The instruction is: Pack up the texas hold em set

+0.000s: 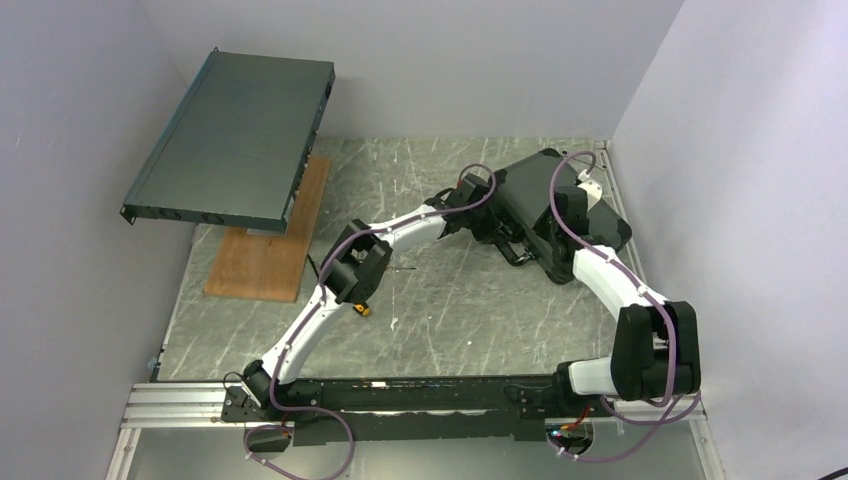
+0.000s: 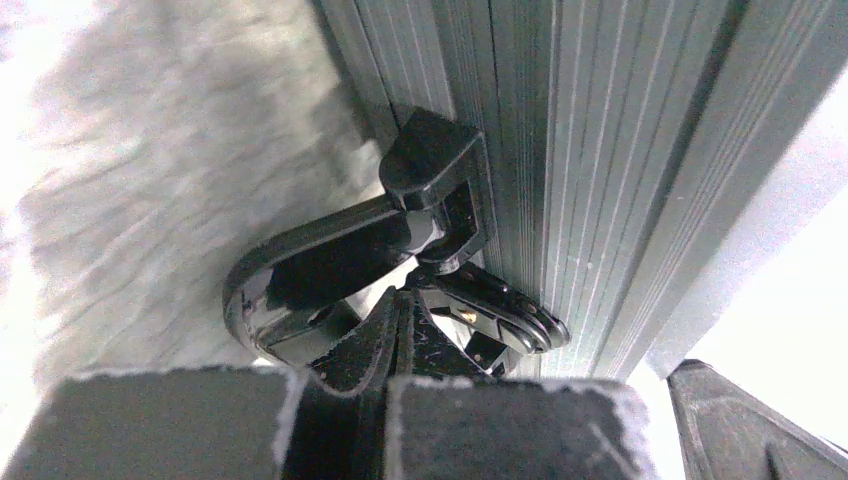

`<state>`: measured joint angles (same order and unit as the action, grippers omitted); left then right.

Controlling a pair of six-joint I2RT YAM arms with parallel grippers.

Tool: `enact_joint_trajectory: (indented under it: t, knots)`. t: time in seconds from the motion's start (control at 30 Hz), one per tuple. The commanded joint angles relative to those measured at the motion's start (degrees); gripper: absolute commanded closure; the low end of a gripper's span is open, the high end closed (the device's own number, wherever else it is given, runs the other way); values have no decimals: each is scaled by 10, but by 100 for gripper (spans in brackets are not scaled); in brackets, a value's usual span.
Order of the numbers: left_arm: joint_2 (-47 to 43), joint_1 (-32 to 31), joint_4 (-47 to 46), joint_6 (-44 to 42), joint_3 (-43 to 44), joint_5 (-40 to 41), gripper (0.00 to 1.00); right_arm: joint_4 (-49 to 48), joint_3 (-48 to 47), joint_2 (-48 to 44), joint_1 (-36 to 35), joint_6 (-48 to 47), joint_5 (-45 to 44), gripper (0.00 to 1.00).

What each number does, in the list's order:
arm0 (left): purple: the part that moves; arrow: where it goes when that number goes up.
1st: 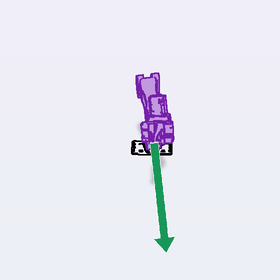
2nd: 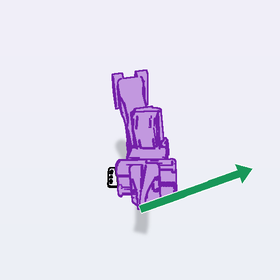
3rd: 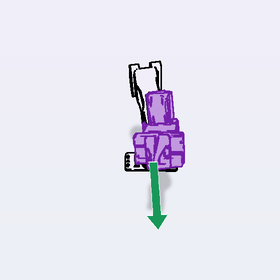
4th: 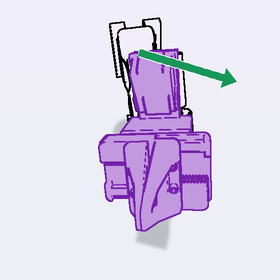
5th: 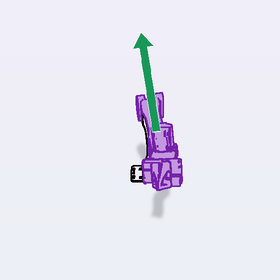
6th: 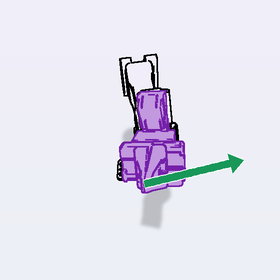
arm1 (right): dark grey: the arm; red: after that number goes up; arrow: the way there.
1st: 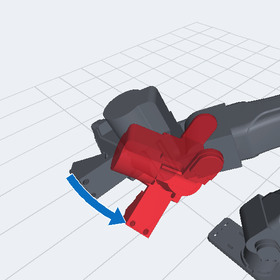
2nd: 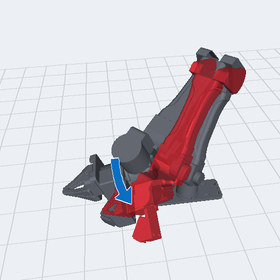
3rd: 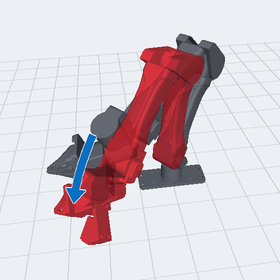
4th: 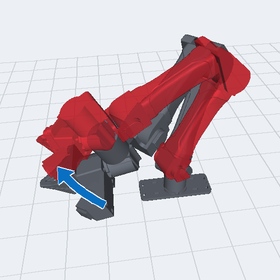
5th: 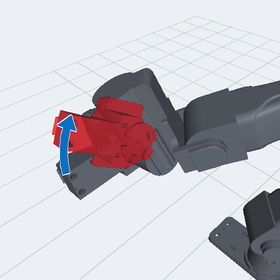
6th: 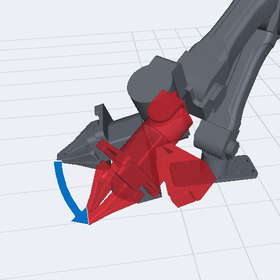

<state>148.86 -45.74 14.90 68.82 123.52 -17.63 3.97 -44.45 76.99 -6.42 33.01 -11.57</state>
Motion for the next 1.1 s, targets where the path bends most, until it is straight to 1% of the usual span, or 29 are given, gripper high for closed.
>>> enact_joint_trajectory:
  t: [0.0,0.1,0.2,0.27,0.3,0.4,0.47,0.5,0.53,0.6,0.67,0.7,0.73,0.8,0.87,0.93,1.0,1.07]
  knots:
    - [74,-36,-165,50,-7,20,100,137,6,26,-6,-34,7,100]
    - [65,-36,-165,59,-28,11,100,153,-12,51,-5,-41,8,100]
    - [38,-35,-175,44,-73,18,100,139,-12,52,-5,-54,17,100]
    - [20,-27,-128,19,-80,22,100,136,-14,48,-6,-76,35,100]
    - [9,-23,-115,5,-91,24,97,133,-14,44,-9,-92,44,100]
    - [-27,-7,-74,-25,-126,28,88,127,-6,21,-36,-125,32,100]
    - [-39,1,-49,-42,-130,27,80,127,-7,8,-56,-142,22,94]
    - [-35,6,-26,-49,-119,20,78,127,-11,5,-65,-153,20,90]
    - [-28,11,-7,-55,-107,10,77,133,-20,2,-72,-159,10,88]
    - [-22,17,-4,-58,-101,-9,76,159,-40,2,-82,-170,-7,85]
    - [-26,19,5,-55,-105,-7,74,169,-52,0,-87,-183,-6,82]
    - [-28,21,14,-56,-104,-2,72,177,-57,2,-88,-185,-7,84]
    - [-29,23,17,-55,-104,1,67,188,-63,12,-88,-185,-14,88]
    - [-25,28,13,-50,-104,-8,63,191,-65,25,-88,-196,-14,100]
    - [-15,33,16,-47,-92,-24,61,190,-66,38,-87,-202,-12,100]
    - [-6,34,30,-45,-71,-29,62,182,-71,56,-87,-219,6,100]
    - [-5,34,36,-42,-67,-27,69,178,-78,78,-88,-231,12,100]
    - [-8,33,37,-26,-75,-25,73,169,-83,95,-88,-242,11,100]
